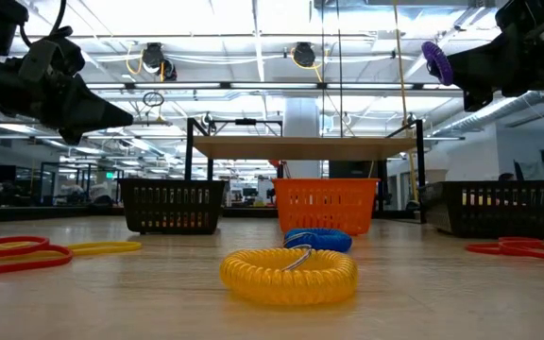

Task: Pick & Place Office Desk Supplies
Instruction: Put the purple spring rubber band into the orange bin

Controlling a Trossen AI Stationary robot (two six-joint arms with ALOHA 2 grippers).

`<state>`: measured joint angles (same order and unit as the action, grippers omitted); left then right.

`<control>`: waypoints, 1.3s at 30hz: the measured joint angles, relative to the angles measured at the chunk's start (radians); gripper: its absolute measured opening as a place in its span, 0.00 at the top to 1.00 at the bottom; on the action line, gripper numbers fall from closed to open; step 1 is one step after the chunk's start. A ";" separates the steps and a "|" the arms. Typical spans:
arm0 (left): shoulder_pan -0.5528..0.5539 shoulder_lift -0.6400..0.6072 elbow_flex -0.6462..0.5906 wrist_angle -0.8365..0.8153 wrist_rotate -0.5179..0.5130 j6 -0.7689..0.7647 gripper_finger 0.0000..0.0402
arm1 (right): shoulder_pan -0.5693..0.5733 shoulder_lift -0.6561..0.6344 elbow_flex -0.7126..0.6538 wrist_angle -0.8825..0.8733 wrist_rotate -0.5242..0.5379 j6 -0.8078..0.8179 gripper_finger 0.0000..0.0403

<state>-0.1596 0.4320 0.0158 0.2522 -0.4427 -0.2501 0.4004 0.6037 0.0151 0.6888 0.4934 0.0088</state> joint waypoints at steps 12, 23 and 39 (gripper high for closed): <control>0.000 0.000 0.000 -0.001 0.000 0.005 0.94 | 0.000 0.000 0.000 -0.001 0.001 -0.003 0.97; 0.000 0.000 0.000 0.005 -0.005 0.004 0.94 | -0.032 0.057 0.180 -0.174 -0.001 -0.028 0.97; 0.000 0.002 0.000 -0.003 -0.003 0.006 0.94 | -0.241 0.479 0.471 -0.278 -0.228 0.019 0.99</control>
<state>-0.1596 0.4335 0.0158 0.2493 -0.4461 -0.2444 0.1589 1.0828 0.4862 0.4110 0.2651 0.0276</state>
